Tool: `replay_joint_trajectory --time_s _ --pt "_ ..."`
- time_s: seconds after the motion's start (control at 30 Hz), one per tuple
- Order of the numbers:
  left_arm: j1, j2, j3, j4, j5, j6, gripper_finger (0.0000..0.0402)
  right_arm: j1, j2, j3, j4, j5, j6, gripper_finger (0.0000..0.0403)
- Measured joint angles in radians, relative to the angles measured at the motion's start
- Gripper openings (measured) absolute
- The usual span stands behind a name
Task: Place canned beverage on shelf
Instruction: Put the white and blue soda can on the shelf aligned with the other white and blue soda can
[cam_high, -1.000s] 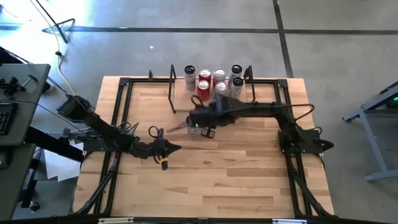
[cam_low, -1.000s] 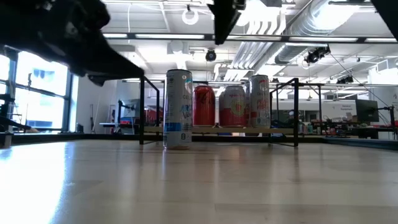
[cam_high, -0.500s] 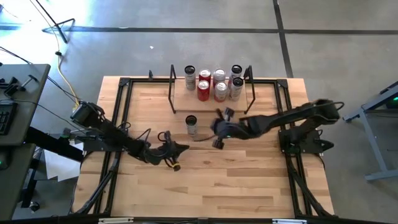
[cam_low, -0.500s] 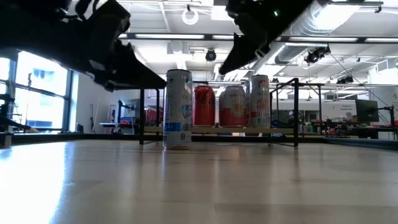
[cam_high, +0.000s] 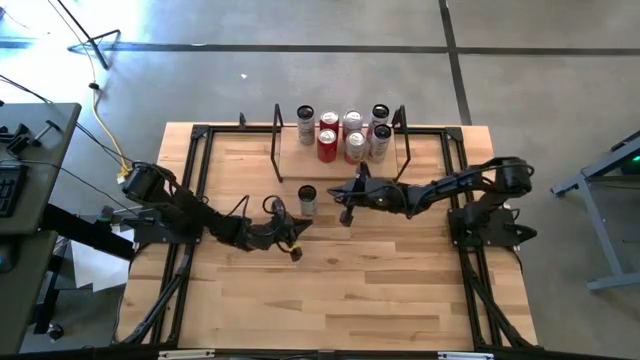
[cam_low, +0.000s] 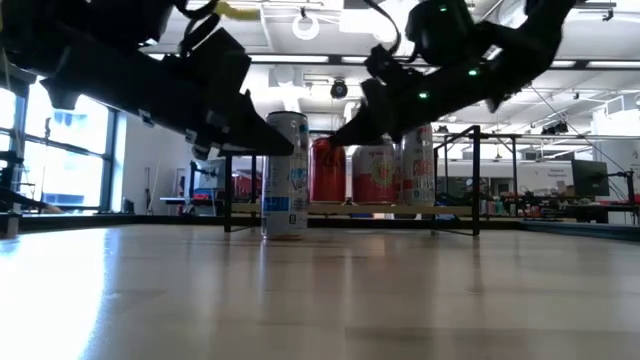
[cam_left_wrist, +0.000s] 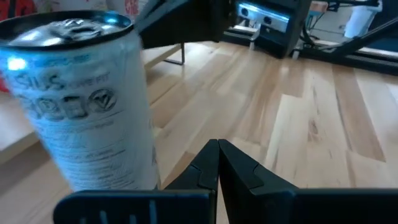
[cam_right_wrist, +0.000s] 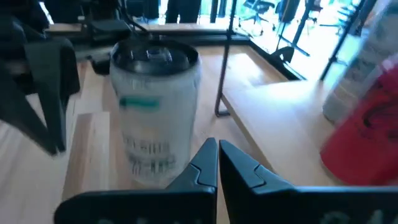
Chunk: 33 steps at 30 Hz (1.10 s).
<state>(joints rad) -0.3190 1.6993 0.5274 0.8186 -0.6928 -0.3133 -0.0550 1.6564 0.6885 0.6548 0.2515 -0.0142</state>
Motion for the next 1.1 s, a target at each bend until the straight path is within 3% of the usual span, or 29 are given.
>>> replay_joint_trajectory --time_s 0.4,0.57,1.1 --pt "0.035 -0.001 -0.001 -0.013 -0.047 0.027 0.0000 -0.041 0.165 0.150 -0.009 -0.077 -0.012 0.0000" --pt "0.030 -0.010 -0.009 -0.013 -0.126 0.027 0.0000 -0.020 0.164 0.148 -0.065 -0.057 0.016 0.0000" --pt "0.030 -0.172 -0.137 -0.014 -0.165 -0.007 0.0000 0.028 0.165 0.148 -0.053 -0.069 0.040 0.0000"
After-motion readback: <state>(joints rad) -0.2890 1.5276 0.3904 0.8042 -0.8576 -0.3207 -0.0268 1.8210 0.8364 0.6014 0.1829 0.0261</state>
